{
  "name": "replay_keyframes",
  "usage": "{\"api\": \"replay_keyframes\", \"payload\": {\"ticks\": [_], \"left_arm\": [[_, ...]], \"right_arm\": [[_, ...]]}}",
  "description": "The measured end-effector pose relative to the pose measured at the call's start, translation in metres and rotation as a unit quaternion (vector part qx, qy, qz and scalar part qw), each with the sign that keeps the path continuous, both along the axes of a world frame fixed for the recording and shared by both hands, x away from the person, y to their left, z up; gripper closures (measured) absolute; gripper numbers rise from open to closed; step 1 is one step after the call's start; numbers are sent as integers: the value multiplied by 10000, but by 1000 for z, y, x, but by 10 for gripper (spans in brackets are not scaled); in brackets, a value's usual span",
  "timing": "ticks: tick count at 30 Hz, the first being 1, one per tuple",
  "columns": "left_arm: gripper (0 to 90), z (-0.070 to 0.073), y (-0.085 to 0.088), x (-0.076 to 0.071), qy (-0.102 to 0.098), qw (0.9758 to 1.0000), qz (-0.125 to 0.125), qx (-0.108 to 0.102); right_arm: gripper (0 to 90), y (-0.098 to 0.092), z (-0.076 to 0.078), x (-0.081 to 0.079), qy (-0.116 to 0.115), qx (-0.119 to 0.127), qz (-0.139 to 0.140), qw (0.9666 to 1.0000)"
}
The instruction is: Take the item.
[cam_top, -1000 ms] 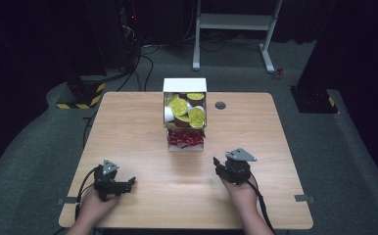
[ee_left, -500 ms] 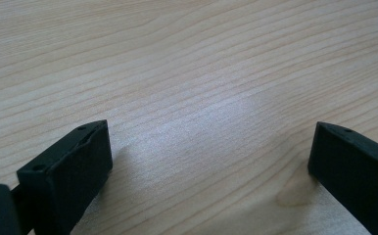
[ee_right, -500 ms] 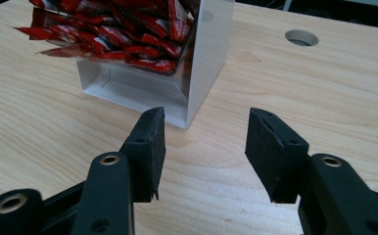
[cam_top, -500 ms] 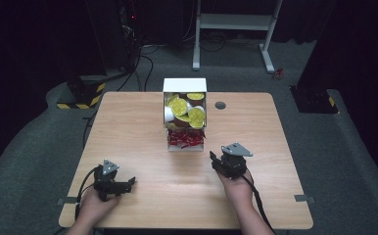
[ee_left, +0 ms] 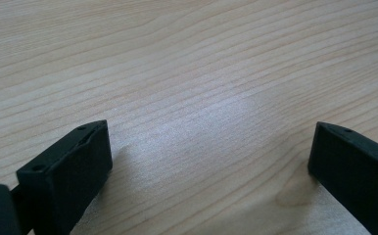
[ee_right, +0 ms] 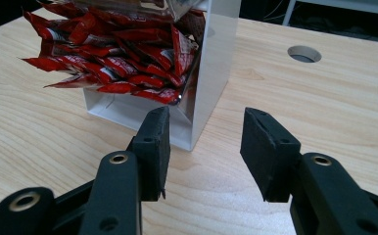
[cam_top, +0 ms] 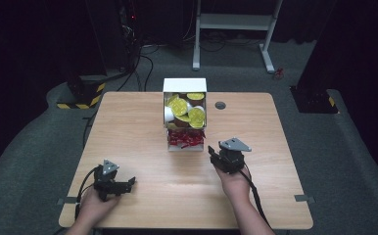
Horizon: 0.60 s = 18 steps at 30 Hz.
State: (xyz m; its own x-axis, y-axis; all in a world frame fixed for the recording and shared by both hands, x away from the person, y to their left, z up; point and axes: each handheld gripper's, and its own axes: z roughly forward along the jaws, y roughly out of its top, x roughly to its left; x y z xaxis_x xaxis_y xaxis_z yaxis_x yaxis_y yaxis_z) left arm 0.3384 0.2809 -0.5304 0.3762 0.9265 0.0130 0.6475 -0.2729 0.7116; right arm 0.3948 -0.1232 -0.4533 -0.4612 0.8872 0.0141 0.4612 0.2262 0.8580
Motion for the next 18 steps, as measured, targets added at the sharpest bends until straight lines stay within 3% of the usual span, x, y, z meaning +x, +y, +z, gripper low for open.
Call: {"api": "replay_keyframes", "payload": {"ticks": [18], "left_arm": [[20,0,-1,0,17,10000,17,-33]], "right_arm": [[561,18,13,18,-121,109,228,9996]]}}
